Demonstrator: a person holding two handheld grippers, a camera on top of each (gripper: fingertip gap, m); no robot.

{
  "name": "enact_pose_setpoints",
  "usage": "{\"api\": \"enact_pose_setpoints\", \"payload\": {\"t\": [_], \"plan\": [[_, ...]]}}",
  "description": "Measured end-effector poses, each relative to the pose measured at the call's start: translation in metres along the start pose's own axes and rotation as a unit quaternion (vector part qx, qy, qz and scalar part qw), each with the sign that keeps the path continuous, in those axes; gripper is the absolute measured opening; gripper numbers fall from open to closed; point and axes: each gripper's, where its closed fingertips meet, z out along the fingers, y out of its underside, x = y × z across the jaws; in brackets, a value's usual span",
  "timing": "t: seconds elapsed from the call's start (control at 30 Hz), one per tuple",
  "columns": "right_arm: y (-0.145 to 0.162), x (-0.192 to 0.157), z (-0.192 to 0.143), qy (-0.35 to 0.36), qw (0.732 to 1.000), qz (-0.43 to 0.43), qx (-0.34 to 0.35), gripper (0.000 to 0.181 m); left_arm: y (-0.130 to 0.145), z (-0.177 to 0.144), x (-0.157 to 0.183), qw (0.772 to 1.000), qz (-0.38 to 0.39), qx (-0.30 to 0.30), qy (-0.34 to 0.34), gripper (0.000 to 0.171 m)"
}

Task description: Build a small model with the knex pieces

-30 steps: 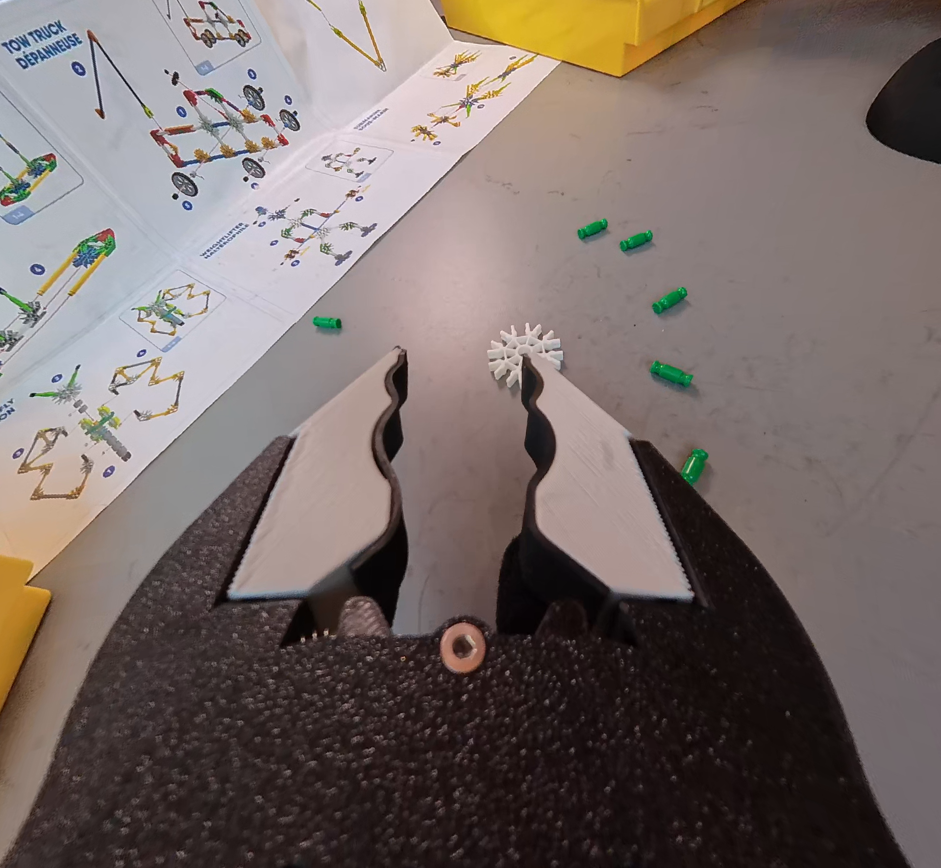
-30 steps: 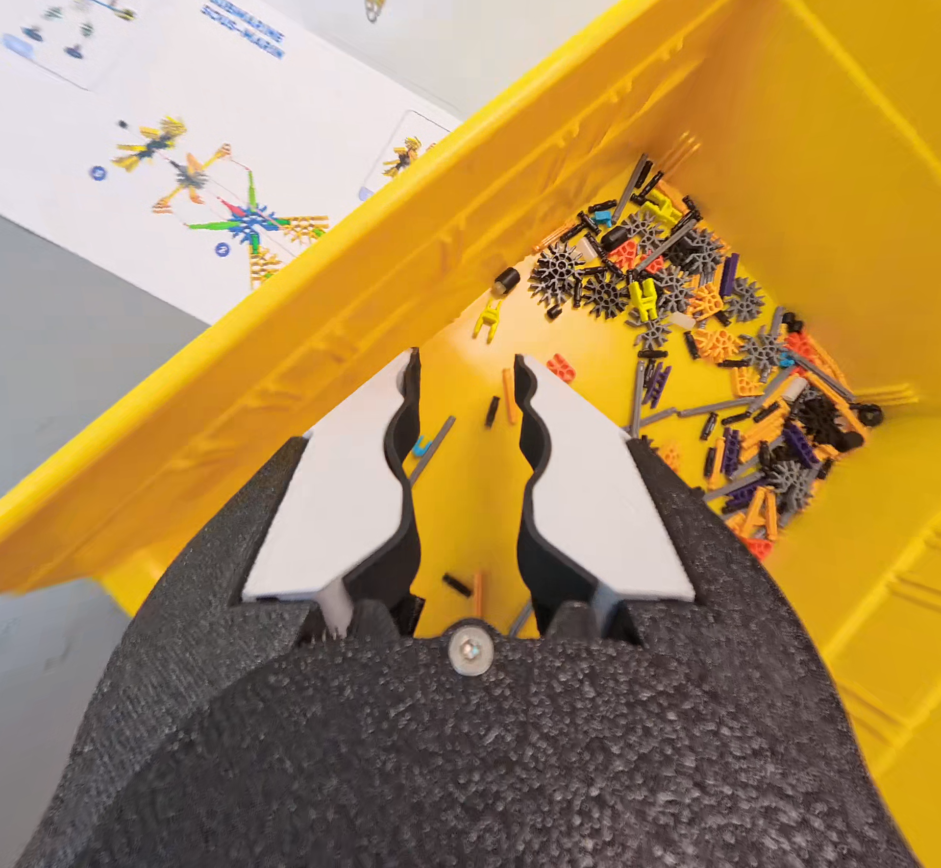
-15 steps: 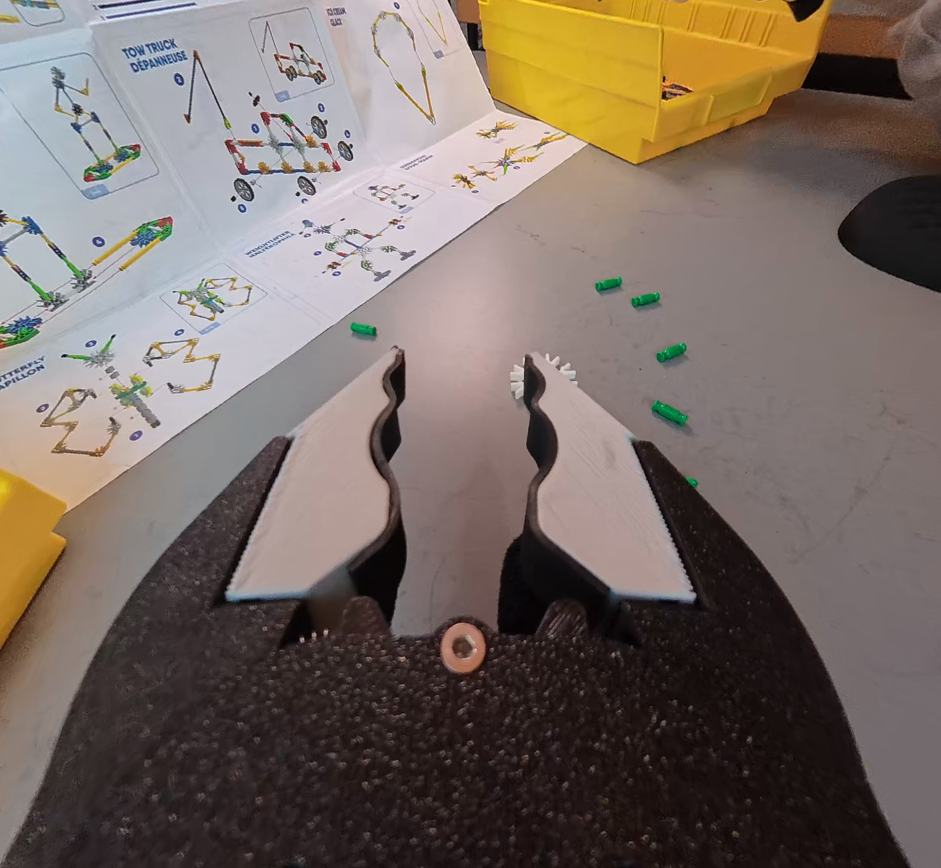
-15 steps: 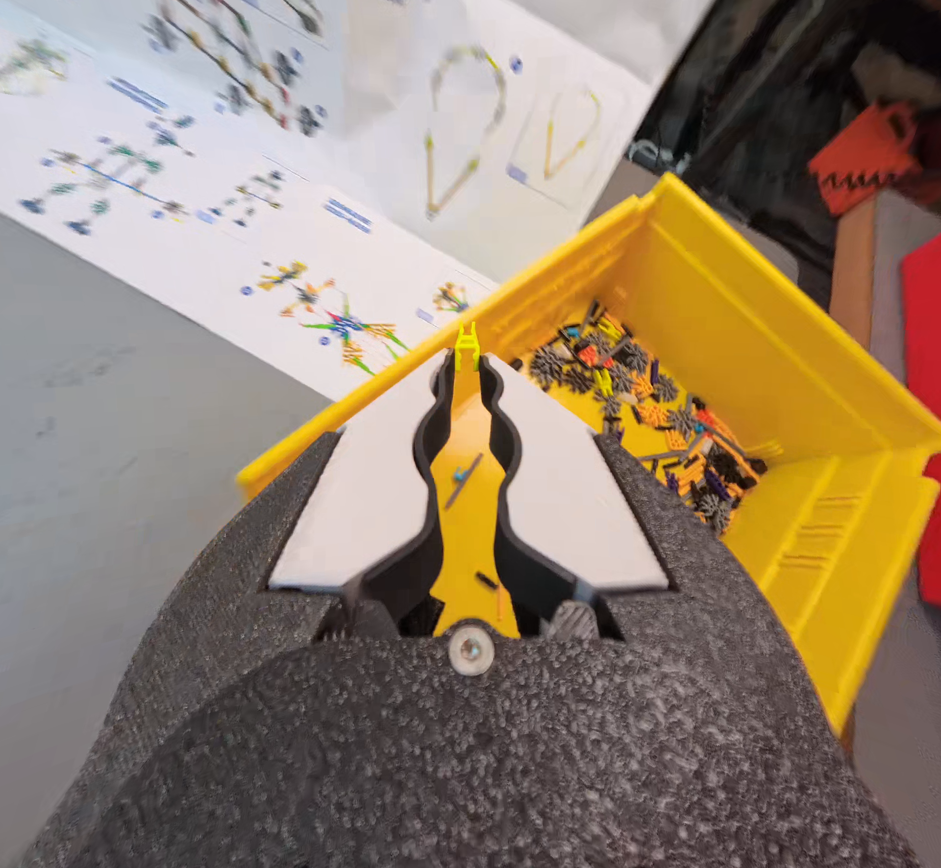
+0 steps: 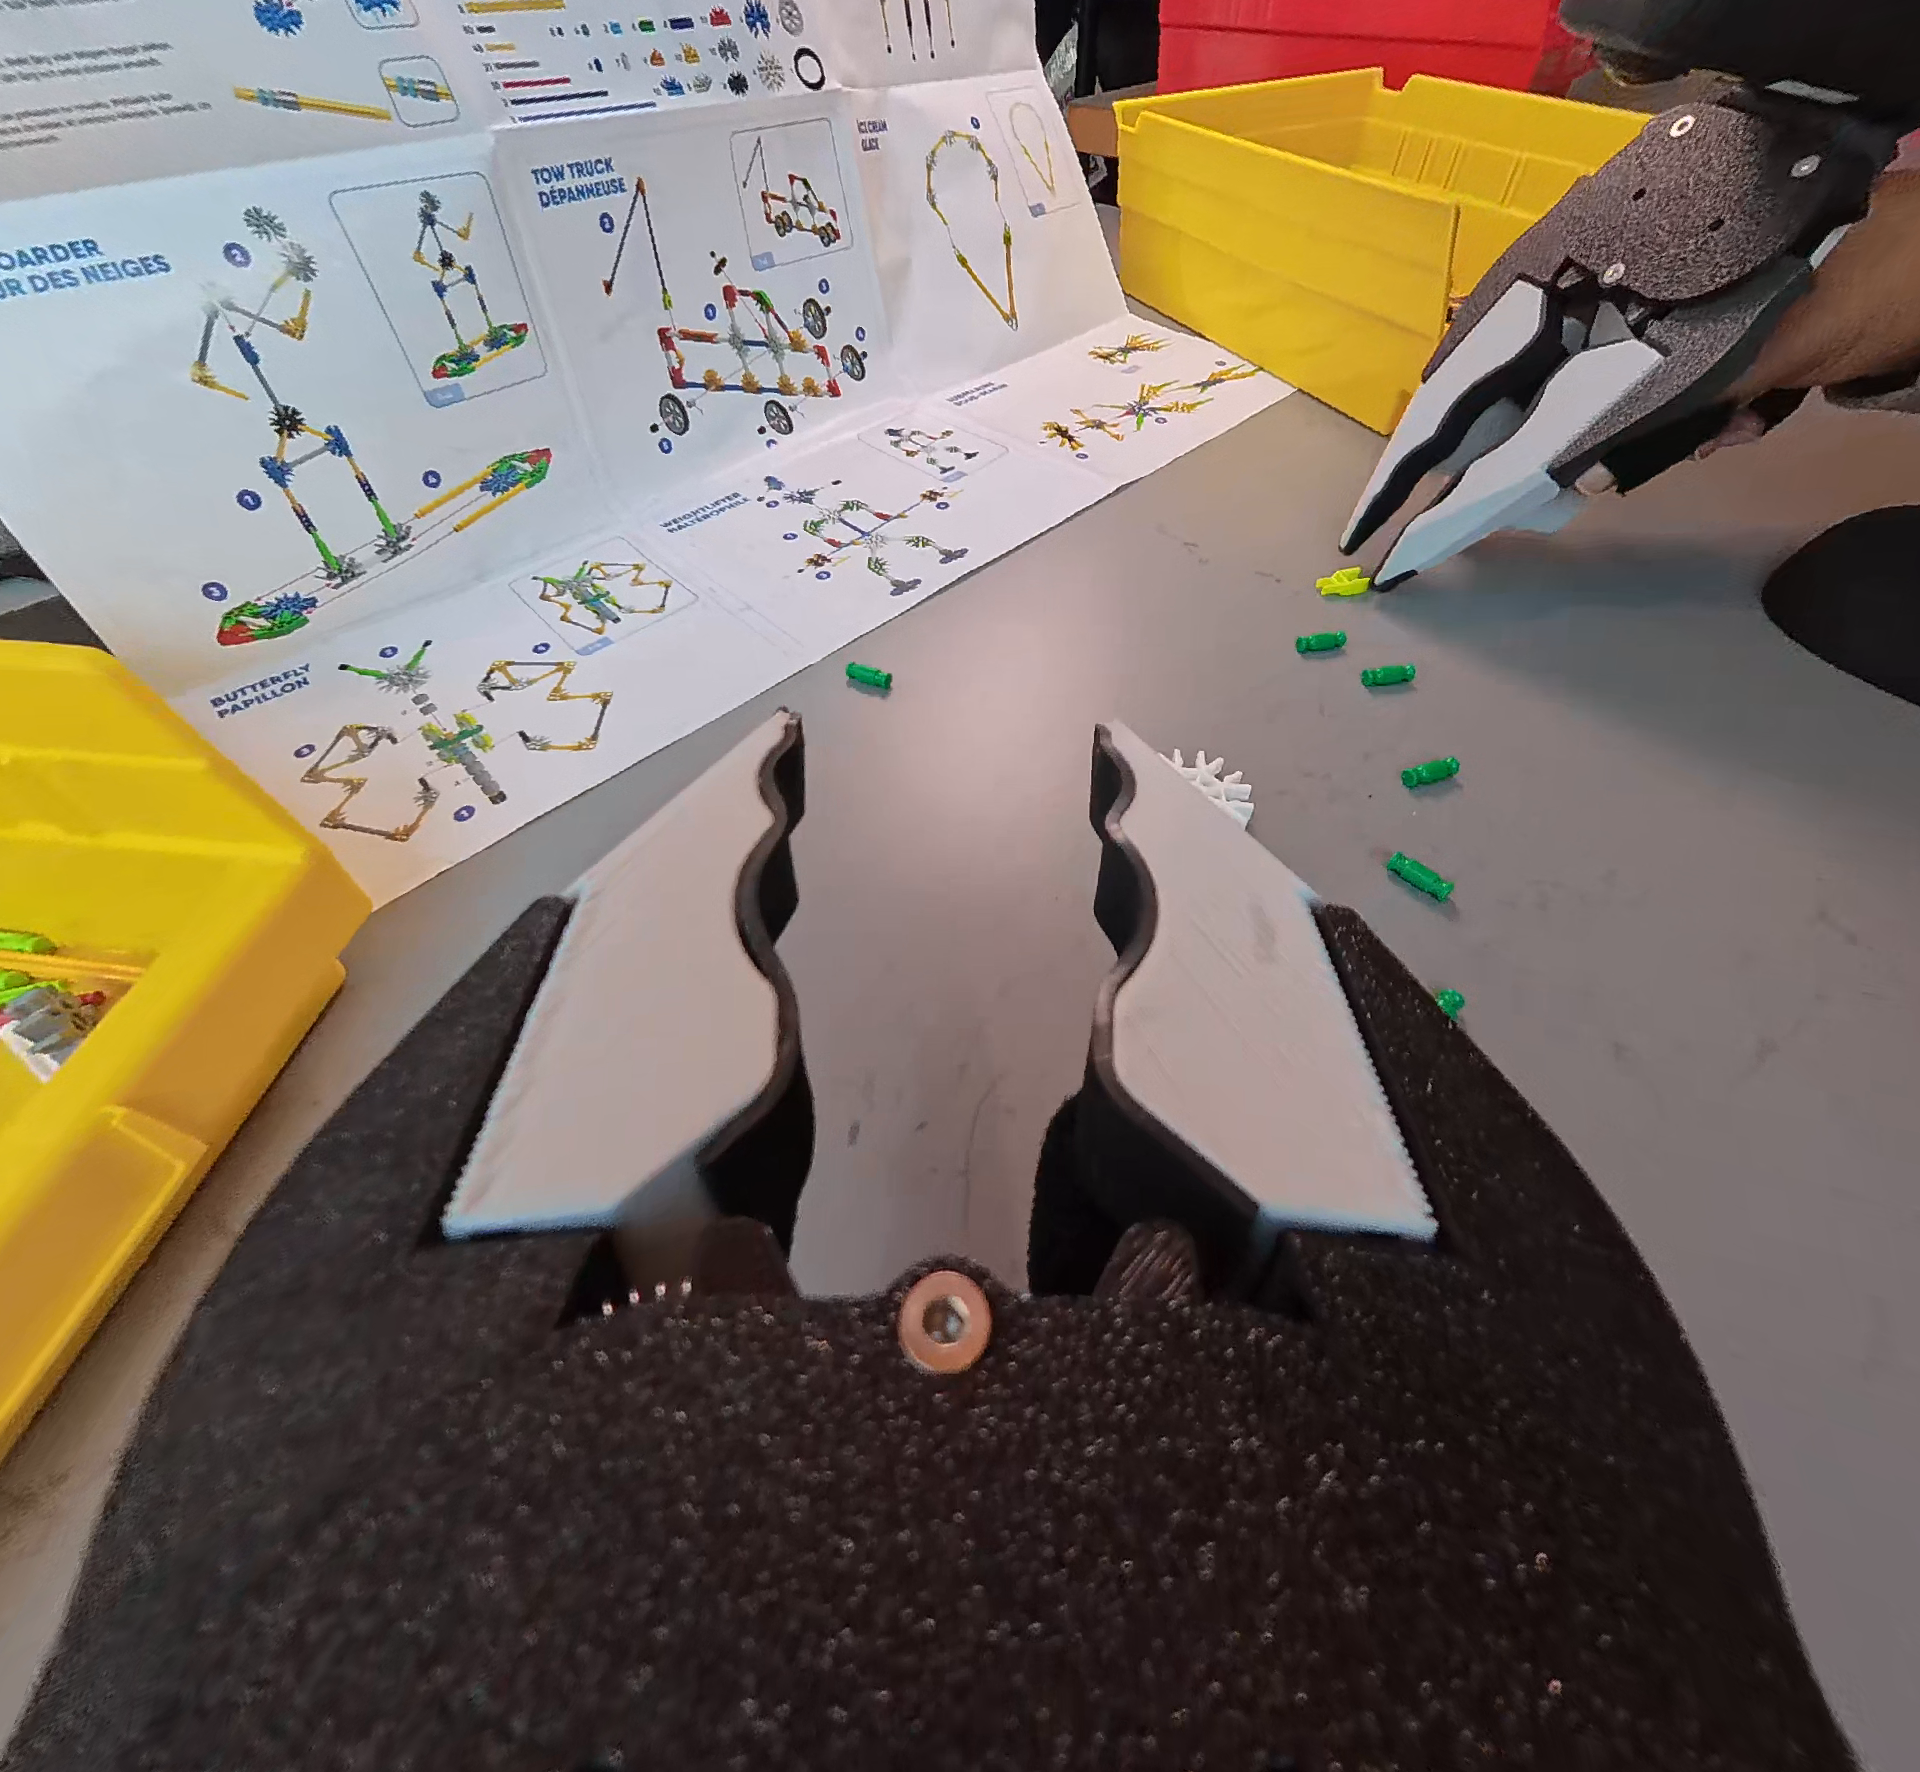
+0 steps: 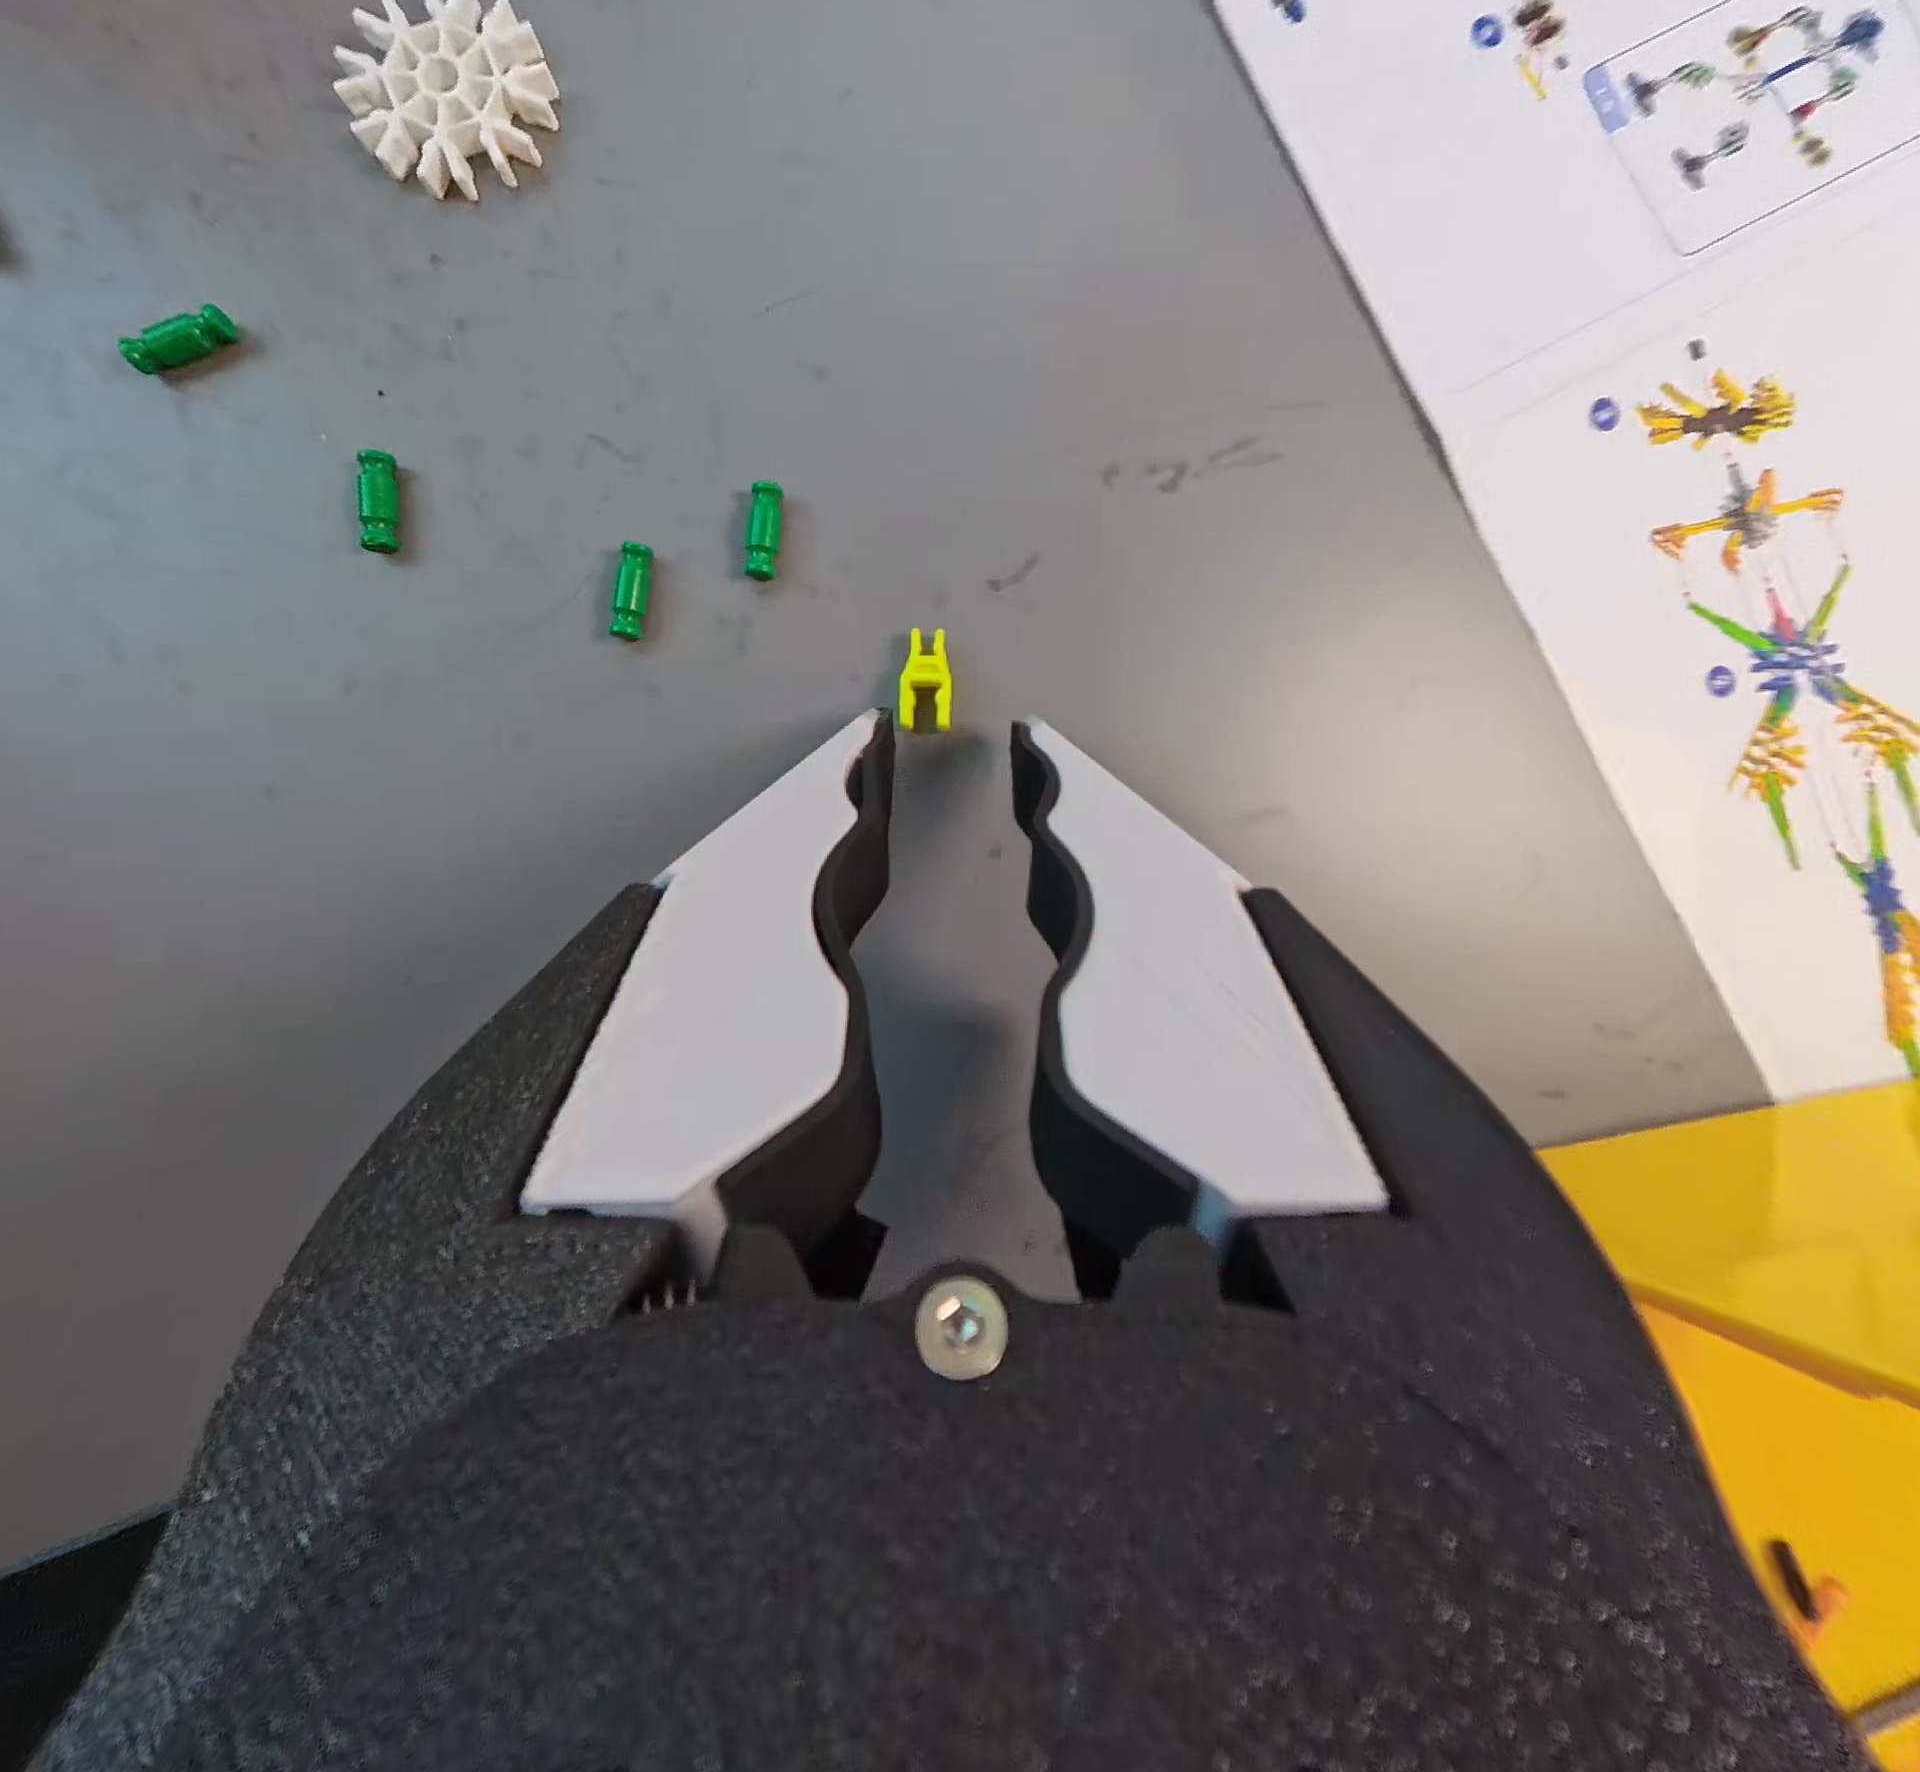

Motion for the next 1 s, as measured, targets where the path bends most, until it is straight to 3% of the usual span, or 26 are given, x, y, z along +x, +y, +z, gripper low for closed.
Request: {"api": "enact_pose_setpoints", "payload": {"t": [0.1, 0.2, 0.23, 0.3, 0.43, 0.67, 0.83, 1.0], "plan": [[-0.035, 0.033, -0.049, 0.044, 0.993, 0.028, 0.102, 0.025, 0.002, 0.002, 0.001, 1.000, -0.009, -0.007, 0.008, 0.056], [-0.063, 0.109, -0.134, 0.140, 0.958, 0.099, 0.231, 0.022, 0.006, 0.003, 0.003, 1.000, -0.009, -0.015, 0.014, 0.056], [-0.060, 0.142, -0.157, 0.184, 0.943, 0.117, 0.251, 0.019, 0.008, 0.005, 0.004, 1.000, -0.010, -0.019, 0.016, 0.056], [-0.029, 0.209, -0.175, 0.256, 0.928, 0.163, 0.217, 0.017, 0.011, 0.007, 0.006, 0.999, -0.010, -0.027, 0.022, 0.056], [0.038, 0.280, -0.134, 0.230, 0.924, 0.278, 0.125, 0.023, 0.017, 0.010, 0.010, 0.999, -0.008, -0.040, 0.026, 0.056], [0.103, 0.319, -0.064, 0.223, 0.925, 0.307, 0.012, 0.022, 0.025, 0.016, 0.008, 0.998, -0.016, -0.058, 0.021, 0.056], [0.107, 0.320, -0.049, 0.188, 0.924, 0.331, 0.035, 0.012, 0.033, 0.021, 0.009, 0.997, -0.015, -0.074, 0.027, 0.056], [0.104, 0.318, -0.059, 0.195, 0.928, 0.315, 0.049, 0.007, 0.034, 0.025, 0.012, 0.996, -0.016, -0.078, 0.036, 0.055]]}}
